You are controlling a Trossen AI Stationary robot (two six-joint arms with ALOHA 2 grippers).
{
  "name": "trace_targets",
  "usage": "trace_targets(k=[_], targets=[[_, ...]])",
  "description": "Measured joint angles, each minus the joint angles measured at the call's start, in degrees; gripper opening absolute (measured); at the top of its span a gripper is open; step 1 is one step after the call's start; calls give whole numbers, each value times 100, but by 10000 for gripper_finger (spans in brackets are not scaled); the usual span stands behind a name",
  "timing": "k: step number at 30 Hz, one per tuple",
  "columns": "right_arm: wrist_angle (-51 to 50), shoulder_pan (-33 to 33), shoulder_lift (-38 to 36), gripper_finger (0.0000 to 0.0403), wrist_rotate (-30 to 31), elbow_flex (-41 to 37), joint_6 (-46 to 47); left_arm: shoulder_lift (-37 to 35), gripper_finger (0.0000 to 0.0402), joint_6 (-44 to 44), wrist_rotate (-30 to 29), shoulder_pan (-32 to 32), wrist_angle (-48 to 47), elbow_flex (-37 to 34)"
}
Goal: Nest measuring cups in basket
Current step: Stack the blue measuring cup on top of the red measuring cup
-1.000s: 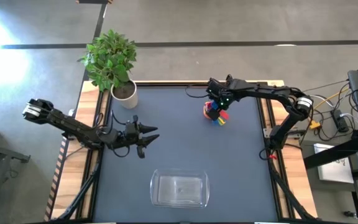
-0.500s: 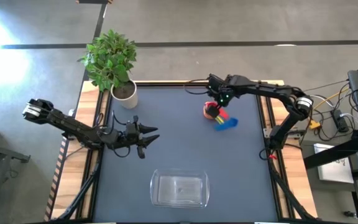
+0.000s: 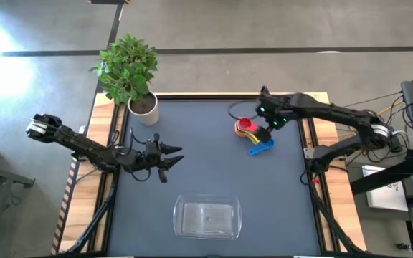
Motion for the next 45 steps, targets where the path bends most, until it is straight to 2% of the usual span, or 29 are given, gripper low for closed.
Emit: trace_targets(k=[4, 8, 18, 28, 36, 45], targets=[[355, 105, -509, 381, 1, -930, 709, 0, 137, 2, 0, 0, 3, 0], [758, 100, -730, 381, -21, -1710, 1007, 0, 137, 1, 0, 0, 5, 0], [1310, -33, -621, 367, -125, -2597, 1861, 0, 137, 2, 0, 2, 18, 0], [2514, -435, -622, 294, -126, -3341, 2498, 0, 137, 2, 2, 0, -36, 0], [2626, -826, -607, 232, -131, -3448, 2517, 0, 137, 2, 26, 0, -54, 0], [2949, -948, -607, 122, -283, -3522, 2343, 0, 137, 2, 76, 0, -56, 0]])
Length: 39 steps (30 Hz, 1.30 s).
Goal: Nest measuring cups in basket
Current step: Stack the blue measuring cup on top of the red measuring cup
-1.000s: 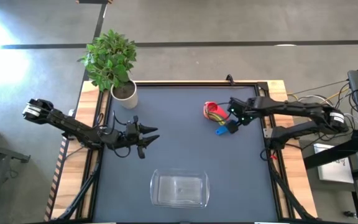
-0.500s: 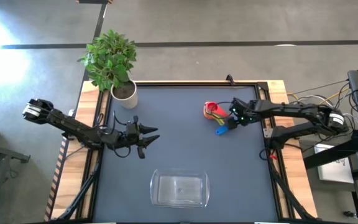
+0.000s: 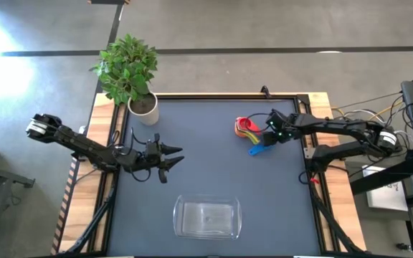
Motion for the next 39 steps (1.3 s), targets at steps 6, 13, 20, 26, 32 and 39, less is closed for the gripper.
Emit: trace_targets(k=[6, 13, 20, 26, 32, 39], targets=[[13, -17, 0, 47, -43, 0, -318, 0, 137, 0, -2, 0, 0, 0], [-206, -17, 0, 19, -398, 34, -983, 0, 137, -13, -2, 0, 2, 0], [-895, -2, -80, 16, -767, 267, -1682, 0, 137, -15, -4, 0, 0, 0], [-1552, 196, -241, 13, -1030, 728, -2367, 0, 137, -16, -4, 0, -5, 0], [-1937, 350, -330, 9, -1046, 1574, -2888, 0, 137, -17, -7, 0, -16, 0], [-1867, 297, 88, 6, -797, 2900, -3821, 0, 137, -42, -9, 0, -17, 0]])
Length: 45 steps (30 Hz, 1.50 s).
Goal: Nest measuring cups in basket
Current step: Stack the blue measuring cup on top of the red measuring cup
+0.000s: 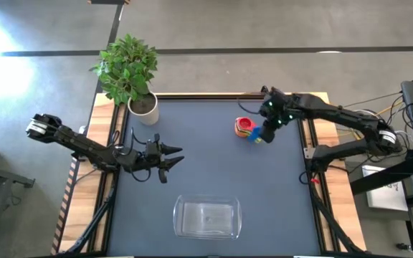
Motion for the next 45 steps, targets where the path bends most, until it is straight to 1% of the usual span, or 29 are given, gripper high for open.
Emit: trace_targets(k=[3, 6, 10, 13, 16, 20, 25, 26, 30, 32, 35, 37, 42, 45], targets=[[-9, -78, 423, 6, 103, 547, -383, 0, 137, 0, -31, 0, 0, 0], [-170, -187, 951, 6, 94, 1014, -479, 0, 137, -22, -31, 0, -2, 0], [-720, -283, 1585, 7, -4, 1455, -603, 0, 137, -63, -28, 0, -35, 0], [-1002, -277, 1922, 7, -94, 1707, -685, 0, 137, -63, -24, 0, -103, 0], [-1345, -275, 2089, 7, -228, 1920, -868, 0, 137, -66, -20, 0, -159, 0], [-1805, -268, 2106, 8, -737, 2154, -1391, 0, 137, -63, -11, 1, -192, 0], [-1995, -312, 2108, 8, -765, 2552, -1761, 0, 137, -63, -11, 2, -188, 0], [-2001, -357, 2125, 8, -852, 2661, -1868, 0, 137, -65, -11, 0, -186, 0], [-2083, -728, 2334, 8, -1682, 3137, -2193, 0, 137, -112, -11, 1, -184, 0], [-2185, -1008, 2523, 8, -1985, 3362, -2311, 0, 137, -125, -11, 0, -184, 0], [-2585, -1449, 2938, 8, -2442, 3624, -2525, 0, 137, -133, -11, 0, -181, 0], [-2654, -1677, 3254, 8, -2757, 3684, -2586, 0, 137, -146, -11, 0, -179, 0], [-2694, -2123, 3963, 8, -2852, 3828, -2606, 0, 137, -154, -9, 0, -195, 0], [-2826, -2257, 4353, 8, -2853, 3910, -2689, 0, 137, -191, -9, 2, -230, 0]])
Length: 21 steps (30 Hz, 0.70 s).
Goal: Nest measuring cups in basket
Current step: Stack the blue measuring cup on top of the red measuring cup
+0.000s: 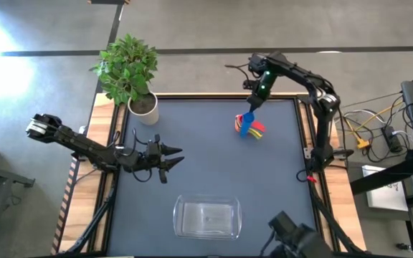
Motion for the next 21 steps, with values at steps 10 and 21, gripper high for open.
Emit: trace_targets(k=[10, 21], targets=[[247, -127, 570, 9, 476, 212, -102, 0, 137, -23, 4, -2, -74, 0], [328, -5, 643, 26, 998, 856, -120, 0, 137, -74, 17, 0, -76, 0]])
